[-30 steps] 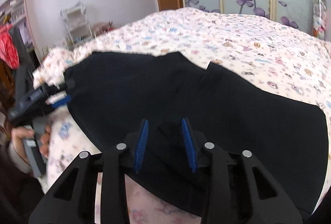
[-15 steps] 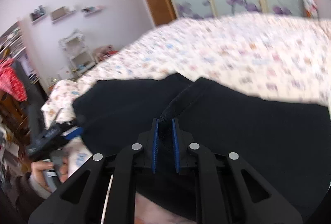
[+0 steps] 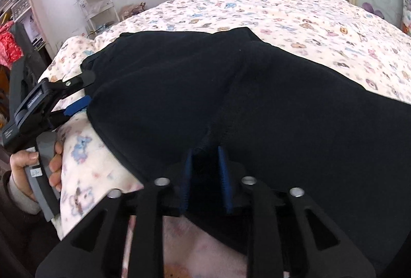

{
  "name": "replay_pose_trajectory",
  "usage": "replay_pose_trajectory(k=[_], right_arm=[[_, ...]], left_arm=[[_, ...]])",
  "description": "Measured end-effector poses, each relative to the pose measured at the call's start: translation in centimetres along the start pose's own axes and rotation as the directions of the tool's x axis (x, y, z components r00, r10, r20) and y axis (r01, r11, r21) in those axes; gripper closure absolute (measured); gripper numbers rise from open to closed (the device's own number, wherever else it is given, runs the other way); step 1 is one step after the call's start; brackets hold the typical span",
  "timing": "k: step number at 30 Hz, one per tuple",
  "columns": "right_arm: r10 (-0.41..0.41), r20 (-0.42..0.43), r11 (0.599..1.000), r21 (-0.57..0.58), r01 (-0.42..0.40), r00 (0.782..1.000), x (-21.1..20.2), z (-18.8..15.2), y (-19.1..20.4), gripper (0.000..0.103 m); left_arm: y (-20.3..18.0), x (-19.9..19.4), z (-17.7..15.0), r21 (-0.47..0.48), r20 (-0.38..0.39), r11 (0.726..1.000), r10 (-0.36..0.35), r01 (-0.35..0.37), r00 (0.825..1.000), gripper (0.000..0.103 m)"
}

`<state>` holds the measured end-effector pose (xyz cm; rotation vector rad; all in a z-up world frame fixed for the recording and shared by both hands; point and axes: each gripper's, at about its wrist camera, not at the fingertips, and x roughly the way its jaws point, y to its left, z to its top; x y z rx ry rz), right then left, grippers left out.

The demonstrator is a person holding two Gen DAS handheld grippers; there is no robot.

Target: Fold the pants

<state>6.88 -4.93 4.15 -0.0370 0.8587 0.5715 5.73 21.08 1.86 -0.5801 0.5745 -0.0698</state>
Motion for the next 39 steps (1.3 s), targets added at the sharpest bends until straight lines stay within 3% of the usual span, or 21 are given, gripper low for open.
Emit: replay_pose_trajectory(k=[2, 6, 10, 15, 17, 20, 22, 23, 25, 27, 28, 30, 31, 34, 36, 39], right_arm=[[0.004, 0.01, 1.0, -0.006, -0.004, 1.0, -0.6, 0.1, 0.1, 0.051], [0.068, 0.054, 0.997, 0.024, -0.069, 0.996, -1.7, 0.4, 0.1, 0.049], [0.055, -0.029, 0.998, 0.025, -0.054, 0.998, 0.9, 0.1, 0.1, 0.042], [0.131, 0.078, 0.986, 0.097, -0.139, 0.988, -1.4, 0.5, -0.7, 0.038], [0.109, -0.037, 0.988, 0.11, -0.105, 0.993, 1.0, 0.4, -1.1, 0.036], [0.192, 0.04, 0.972, 0.131, -0.195, 0.981, -0.9, 0.4, -1.9, 0.036], [0.305, 0.156, 0.93, 0.164, -0.329, 0.939, -3.7, 0.6, -3.7, 0.031], [0.342, 0.194, 0.913, 0.161, -0.374, 0.919, -4.7, 0.7, -4.4, 0.022], [0.401, 0.277, 0.883, 0.135, -0.449, 0.873, -6.7, 0.6, -6.1, 0.015], [0.444, 0.385, 0.847, 0.115, -0.519, 0.809, -8.2, 0.0, -8.4, 0.015], [0.486, 0.45, 0.797, 0.123, -0.591, 0.749, -8.5, -0.6, -9.8, 0.015], [0.54, 0.521, 0.709, 0.14, -0.691, 0.661, -8.0, -1.6, -11.5, 0.014], [0.547, 0.54, 0.682, 0.156, -0.714, 0.64, -7.6, -2.1, -12.2, 0.014], [0.545, 0.528, 0.643, 0.235, -0.729, 0.651, -5.6, -2.6, -13.3, 0.014], [0.56, 0.532, 0.627, 0.229, -0.745, 0.635, -5.4, -2.6, -13.4, 0.014], [0.564, 0.534, 0.638, 0.202, -0.743, 0.63, -5.6, -2.7, -12.6, 0.011]], left_arm=[[0.0, 0.0, 0.0, -0.001, 0.0, 1.0, -0.002, 0.002, 1.0, 0.002], [0.1, 0.0, 0.0, -0.003, 0.001, 1.0, -0.005, 0.005, 1.0, 0.002], [0.1, -0.1, 0.0, -0.001, 0.002, 1.0, -0.007, 0.007, 1.0, 0.002], [0.4, -0.4, 0.0, -0.021, 0.015, 0.999, -0.034, 0.034, 0.999, 0.002], [0.5, -0.8, 0.2, -0.033, 0.022, 0.998, -0.054, 0.055, 0.998, 0.002], [1.1, -2.3, 1.0, -0.107, 0.0, 0.989, -0.103, 0.102, 0.995, 0.002], [2.5, -4.0, 1.5, -0.226, 0.034, 0.96, -0.164, 0.167, 0.986, 0.002], [3.4, -4.6, 1.8, -0.291, 0.043, 0.937, -0.188, 0.192, 0.981, 0.002], [4.2, -4.7, 1.9, -0.354, 0.016, 0.914, -0.203, 0.196, 0.979, 0.002], [4.6, -4.1, 2.1, -0.386, -0.026, 0.904, -0.207, 0.181, 0.978, 0.002], [4.7, -3.9, 2.2, -0.393, -0.04, 0.905, -0.196, 0.165, 0.98, 0.002], [4.7, -3.2, 2.5, -0.407, -0.069, 0.907, -0.151, 0.111, 0.986, 0.002], [4.7, -2.7, 2.8, -0.423, -0.08, 0.902, -0.129, 0.083, 0.988, 0.002], [4.8, -1.1, 4.0, -0.445, -0.121, 0.896, -0.067, 0.006, 0.99, 0.002], [5.2, -0.3, 4.6, -0.474, -0.154, 0.88, -0.043, -0.035, 0.987, 0.002], [4.6, 0.4, 5.5, -0.467, -0.202, 0.881, -0.021, -0.077, 0.979, 0.002]])
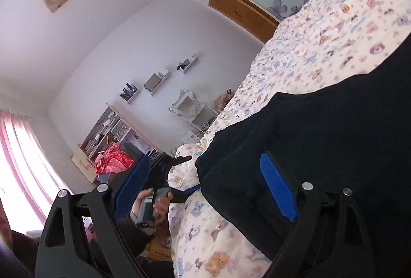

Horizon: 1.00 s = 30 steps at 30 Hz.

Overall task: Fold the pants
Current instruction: 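Open the right tool and press the folded trousers flat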

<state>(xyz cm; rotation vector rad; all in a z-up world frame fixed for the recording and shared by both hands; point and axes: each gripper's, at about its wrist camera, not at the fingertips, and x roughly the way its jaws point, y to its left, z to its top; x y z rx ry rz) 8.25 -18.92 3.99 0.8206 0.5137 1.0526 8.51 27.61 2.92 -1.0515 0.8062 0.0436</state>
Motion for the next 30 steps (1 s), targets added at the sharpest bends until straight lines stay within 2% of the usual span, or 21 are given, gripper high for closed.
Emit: replay_pose_trajectory(k=[2, 6, 8, 10, 11, 13, 18, 20, 23, 26, 30], right_arm=[[-0.001, -0.009, 1.0, -0.011, 0.001, 1.0, -0.1, -0.1, 0.3, 0.011], [0.001, -0.028, 0.999, -0.036, -0.002, 1.0, -0.3, -0.3, 0.5, 0.01], [-0.007, -0.038, 0.999, -0.046, 0.006, 0.999, -0.5, -0.2, 0.6, 0.01], [-0.019, -0.049, 0.999, -0.051, 0.016, 0.999, -0.3, -0.3, 0.5, 0.009], [-0.026, -0.055, 0.998, -0.053, 0.023, 0.998, -0.2, -0.4, 0.5, 0.009], [-0.037, -0.059, 0.998, -0.053, 0.034, 0.998, -0.1, -0.4, 0.4, 0.009], [-0.037, -0.056, 0.999, -0.041, 0.035, 0.998, -0.3, -0.4, 0.2, 0.009], [-0.038, -0.06, 0.998, -0.044, 0.036, 0.997, -0.2, -0.5, 0.2, 0.009], [-0.043, -0.07, 0.998, -0.056, 0.039, 0.997, 0.0, -0.6, 0.3, 0.009], [-0.046, -0.078, 0.998, -0.056, 0.041, 0.996, 0.1, -0.6, 0.2, 0.009], [-0.045, -0.08, 0.998, -0.053, 0.04, 0.996, 0.1, -0.6, 0.2, 0.009]], left_arm=[[-0.3, -0.3, -0.4, 0.012, -0.003, 1.0, -0.009, 0.009, 1.0, 0.002], [-1.5, -2.2, -2.9, 0.082, -0.001, 0.992, -0.101, 0.101, 0.995, 0.002], [-2.0, -1.8, -4.1, 0.095, -0.044, 0.985, -0.14, 0.143, 0.989, 0.002], [-1.9, -0.4, -4.7, 0.073, -0.112, 0.986, -0.14, 0.148, 0.984, 0.002], [-1.5, 0.6, -5.0, 0.049, -0.147, 0.99, -0.121, 0.129, 0.982, 0.002], [-0.3, 1.4, -5.1, 0.015, -0.154, 0.998, -0.066, 0.069, 0.986, 0.002], [1.5, 0.8, -4.5, -0.106, -0.097, 0.988, -0.124, 0.114, 0.987, 0.004], [1.7, 0.5, -3.9, -0.139, -0.057, 0.98, -0.151, 0.142, 0.987, 0.003], [1.6, 0.4, -3.5, -0.167, -0.039, 0.969, -0.193, 0.184, 0.98, 0.003], [0.7, 0.3, -3.8, -0.131, -0.035, 0.971, -0.206, 0.2, 0.978, 0.003], [-1.6, 0.0, -3.9, -0.008, -0.036, 0.981, -0.196, 0.196, 0.98, 0.003]])
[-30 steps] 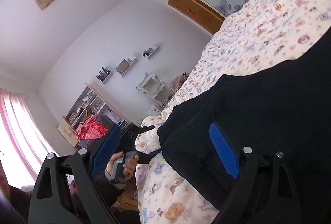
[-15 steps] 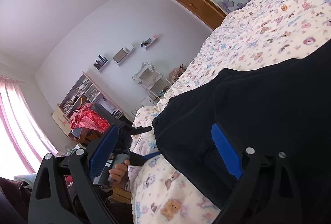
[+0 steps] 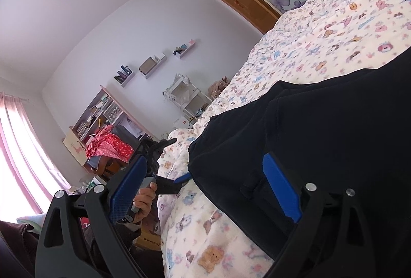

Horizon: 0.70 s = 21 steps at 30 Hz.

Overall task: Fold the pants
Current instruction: 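Open the right tool and press the folded trousers flat, then grasp the folded black trousers with the left tool and lift them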

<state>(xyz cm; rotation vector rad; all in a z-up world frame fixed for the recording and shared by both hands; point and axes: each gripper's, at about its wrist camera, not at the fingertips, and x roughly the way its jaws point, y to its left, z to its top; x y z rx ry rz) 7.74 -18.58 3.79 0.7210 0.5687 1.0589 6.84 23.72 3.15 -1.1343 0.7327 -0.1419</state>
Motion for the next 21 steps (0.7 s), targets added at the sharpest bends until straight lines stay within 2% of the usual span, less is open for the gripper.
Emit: replay_pose_trajectory(k=[5, 8, 12, 16, 18, 20, 21], right_arm=[[0.0, -0.001, 1.0, 0.001, 0.0, 1.0, 0.0, 0.0, 0.0, 0.009], [0.001, 0.0, 1.0, 0.0, -0.001, 1.0, 0.0, -0.1, 0.0, 0.009], [0.008, -0.001, 1.0, -0.003, -0.008, 1.0, 0.0, -0.2, 0.0, 0.009], [0.011, -0.003, 1.0, -0.008, -0.011, 1.0, 0.1, -0.3, 0.2, 0.009], [0.012, -0.003, 1.0, -0.008, -0.012, 1.0, 0.1, -0.3, 0.2, 0.009], [0.014, -0.003, 1.0, -0.005, -0.014, 1.0, 0.2, -0.3, 0.2, 0.009], [0.015, -0.003, 1.0, -0.006, -0.015, 1.0, 0.2, -0.3, 0.3, 0.009]], left_arm=[[-0.6, 0.3, 0.7, 0.069, -0.005, 0.997, 0.028, -0.027, 1.0, 0.002], [0.9, 0.6, 1.2, -0.007, -0.001, 0.999, 0.042, -0.042, 0.999, 0.002], [2.5, 0.0, 1.8, -0.083, 0.037, 0.996, -0.007, 0.01, 0.999, 0.003], [3.9, 0.1, 2.7, -0.21, 0.069, 0.974, -0.066, 0.08, 0.995, 0.004], [3.8, 0.4, 3.2, -0.23, 0.066, 0.97, -0.07, 0.083, 0.995, 0.004], [3.3, 0.5, 3.7, -0.203, 0.066, 0.977, -0.055, 0.068, 0.996, 0.005], [2.6, 0.5, 3.6, -0.172, 0.066, 0.984, -0.033, 0.044, 0.997, 0.012]])
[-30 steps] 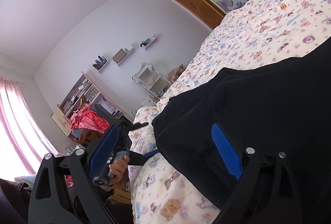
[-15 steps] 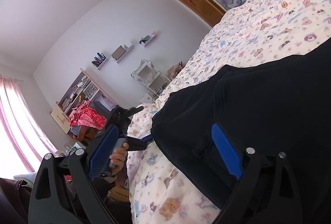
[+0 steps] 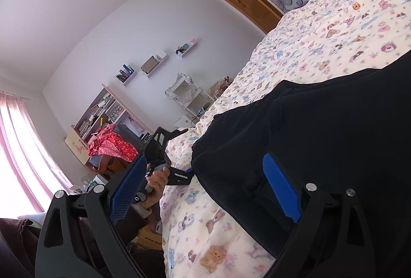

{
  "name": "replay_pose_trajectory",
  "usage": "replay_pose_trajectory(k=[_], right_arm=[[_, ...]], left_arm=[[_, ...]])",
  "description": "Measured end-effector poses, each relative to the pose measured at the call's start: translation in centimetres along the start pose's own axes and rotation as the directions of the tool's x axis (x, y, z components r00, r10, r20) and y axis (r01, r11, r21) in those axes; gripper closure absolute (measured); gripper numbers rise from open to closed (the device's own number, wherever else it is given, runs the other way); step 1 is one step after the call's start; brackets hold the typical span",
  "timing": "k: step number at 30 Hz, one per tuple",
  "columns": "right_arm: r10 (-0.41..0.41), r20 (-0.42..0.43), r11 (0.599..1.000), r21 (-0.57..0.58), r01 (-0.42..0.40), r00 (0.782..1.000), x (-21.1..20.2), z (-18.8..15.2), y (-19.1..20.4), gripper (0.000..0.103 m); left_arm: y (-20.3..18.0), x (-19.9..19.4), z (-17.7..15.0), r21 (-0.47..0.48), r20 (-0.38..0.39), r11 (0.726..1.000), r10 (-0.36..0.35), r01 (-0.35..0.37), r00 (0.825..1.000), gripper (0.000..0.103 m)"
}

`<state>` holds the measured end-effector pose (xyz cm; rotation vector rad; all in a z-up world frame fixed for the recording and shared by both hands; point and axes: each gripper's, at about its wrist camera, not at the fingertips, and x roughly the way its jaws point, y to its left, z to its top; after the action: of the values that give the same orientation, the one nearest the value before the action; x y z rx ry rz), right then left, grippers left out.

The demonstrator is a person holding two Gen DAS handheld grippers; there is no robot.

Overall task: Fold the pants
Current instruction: 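Grasp the folded black trousers with the left tool and lift them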

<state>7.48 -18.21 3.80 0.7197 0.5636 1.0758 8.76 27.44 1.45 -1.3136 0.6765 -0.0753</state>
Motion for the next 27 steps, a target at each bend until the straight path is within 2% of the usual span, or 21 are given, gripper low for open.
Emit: replay_pose_trajectory(k=[1, 2, 3, 4, 5, 6, 8, 10, 14, 16, 17, 20, 23, 26, 27], right_arm=[[0.003, -0.002, 1.0, -0.003, -0.003, 1.0, 0.0, 0.0, 0.1, 0.009], [0.004, -0.004, 1.0, -0.007, -0.004, 1.0, 0.1, -0.1, 0.2, 0.009], [0.005, -0.005, 1.0, -0.009, -0.005, 1.0, 0.2, -0.1, 0.3, 0.009], [0.006, -0.008, 1.0, -0.012, -0.006, 1.0, 0.2, -0.1, 0.3, 0.008], [0.008, -0.012, 1.0, -0.014, -0.008, 1.0, 0.3, -0.1, 0.4, 0.008], [0.009, -0.014, 1.0, -0.015, -0.009, 1.0, 0.4, -0.1, 0.4, 0.008], [0.011, -0.018, 1.0, -0.019, -0.011, 1.0, 0.5, -0.1, 0.6, 0.008], [0.011, -0.019, 1.0, -0.022, -0.012, 1.0, 0.5, -0.2, 0.6, 0.008], [0.012, -0.019, 1.0, -0.021, -0.012, 1.0, 0.5, -0.2, 0.7, 0.008], [0.011, -0.02, 1.0, -0.023, -0.012, 1.0, 0.5, -0.2, 0.7, 0.008], [0.011, -0.019, 1.0, -0.026, -0.012, 1.0, 0.5, -0.2, 0.8, 0.008], [0.01, 0.003, 0.999, -0.037, -0.01, 1.0, 0.1, -0.2, 1.1, 0.008], [0.005, 0.082, 0.999, -0.052, -0.001, 0.997, -1.3, 0.1, 1.4, 0.008], [0.003, 0.2, 0.998, -0.058, 0.008, 0.98, -3.4, 0.4, 1.6, 0.005], [0.001, 0.251, 0.998, -0.056, 0.013, 0.968, -4.4, 0.5, 1.6, 0.005]], left_arm=[[-0.6, 0.0, -0.2, 0.032, 0.006, 0.999, 0.011, -0.011, 1.0, 0.026], [-1.2, -0.1, -0.3, 0.079, 0.018, 0.997, 0.023, -0.024, 1.0, 0.035], [-2.3, -0.2, -0.8, 0.172, 0.032, 0.984, 0.042, -0.047, 0.999, 0.05], [-2.4, -0.3, -1.0, 0.218, 0.038, 0.974, 0.053, -0.06, 0.998, 0.062], [-2.6, -0.2, -1.1, 0.26, 0.044, 0.962, 0.079, -0.087, 0.996, 0.066], [-2.2, -0.1, -1.0, 0.251, 0.042, 0.963, 0.087, -0.095, 0.995, 0.068], [0.2, 0.1, -0.2, 0.093, 0.014, 0.992, 0.084, -0.085, 0.996, 0.067], [2.1, 0.3, 0.3, -0.019, 0.008, 0.998, 0.066, -0.066, 0.998, 0.067], [2.7, 0.5, 0.6, -0.065, 0.046, 0.995, 0.076, -0.072, 0.996, 0.068], [2.6, 0.8, 0.8, -0.083, 0.059, 0.992, 0.099, -0.094, 0.993, 0.081], [2.4, 0.8, 0.8, -0.068, 0.064, 0.991, 0.117, -0.112, 0.991, 0.083], [-0.3, 0.7, 0.3, 0.08, 0.115, 0.972, 0.21, -0.22, 0.971, 0.088], [-2.5, 0.6, -0.1, 0.167, 0.147, 0.947, 0.25, -0.274, 0.957, 0.089], [-5.1, 0.7, -0.8, 0.262, 0.189, 0.902, 0.299, -0.342, 0.935, 0.09], [-6.3, 0.7, -1.4, 0.312, 0.22, 0.872, 0.32, -0.377, 0.922, 0.09]])
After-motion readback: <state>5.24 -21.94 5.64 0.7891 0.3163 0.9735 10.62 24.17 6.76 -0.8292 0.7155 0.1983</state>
